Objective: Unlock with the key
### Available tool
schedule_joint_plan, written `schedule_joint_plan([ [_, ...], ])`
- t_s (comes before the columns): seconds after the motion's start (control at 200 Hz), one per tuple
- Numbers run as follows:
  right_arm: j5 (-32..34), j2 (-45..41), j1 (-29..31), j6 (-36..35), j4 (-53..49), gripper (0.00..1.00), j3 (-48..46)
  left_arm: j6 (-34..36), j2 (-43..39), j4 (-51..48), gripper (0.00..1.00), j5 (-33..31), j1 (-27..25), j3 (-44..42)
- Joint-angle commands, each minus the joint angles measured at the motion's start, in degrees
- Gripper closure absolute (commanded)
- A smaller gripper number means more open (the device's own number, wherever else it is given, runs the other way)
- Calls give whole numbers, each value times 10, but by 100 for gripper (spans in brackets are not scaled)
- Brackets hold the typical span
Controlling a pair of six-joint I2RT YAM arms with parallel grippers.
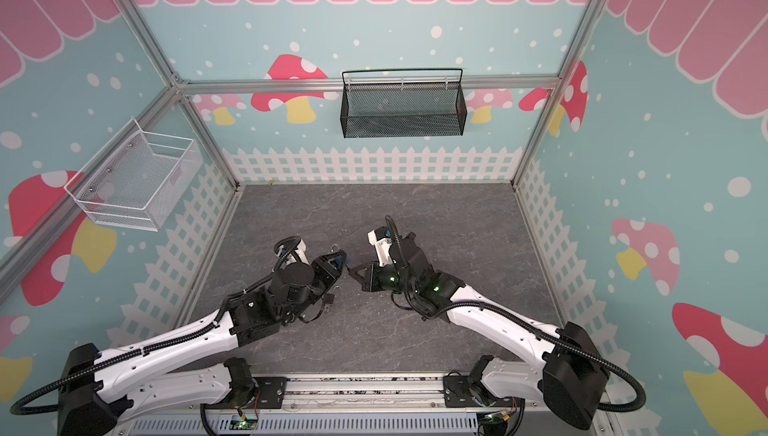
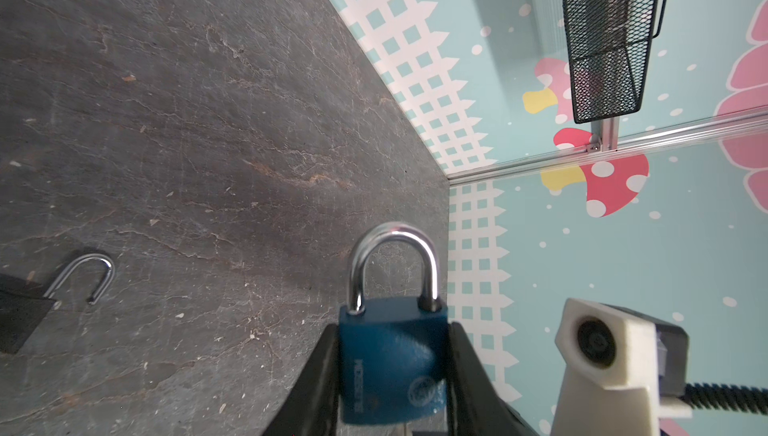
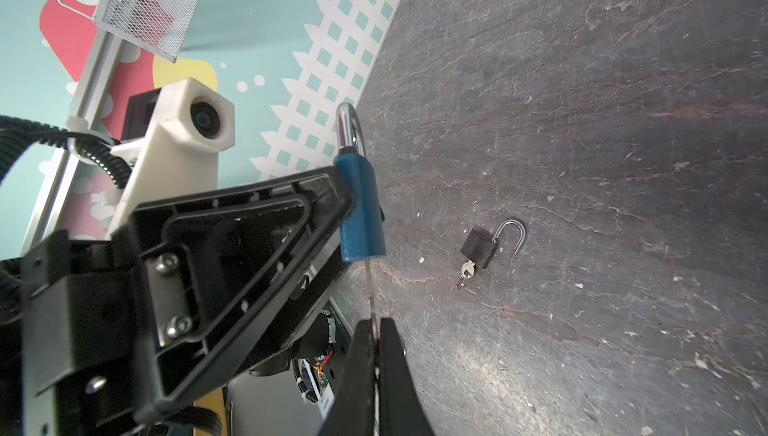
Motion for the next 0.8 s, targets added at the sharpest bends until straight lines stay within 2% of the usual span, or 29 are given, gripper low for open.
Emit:
schedule_joint_plan([
  [0.0,34,-13,4,29,29,100,-8,14,-9,43,100,-26,-3,-4],
  [0.11,14,-3,4,26,51,100,0,34,1,63,100,-21,-3,-1],
  [0.215,-7,-2,5,54,96,100,-7,51,9,60,100,-13,-3,7],
  [0.395,33,-10,5,59,92,100,3,63,13,54,100,-7,-7,13],
  [0.795,59,-28,5,3,68,100,-23,73,-16,42,100,-34,-7,2],
])
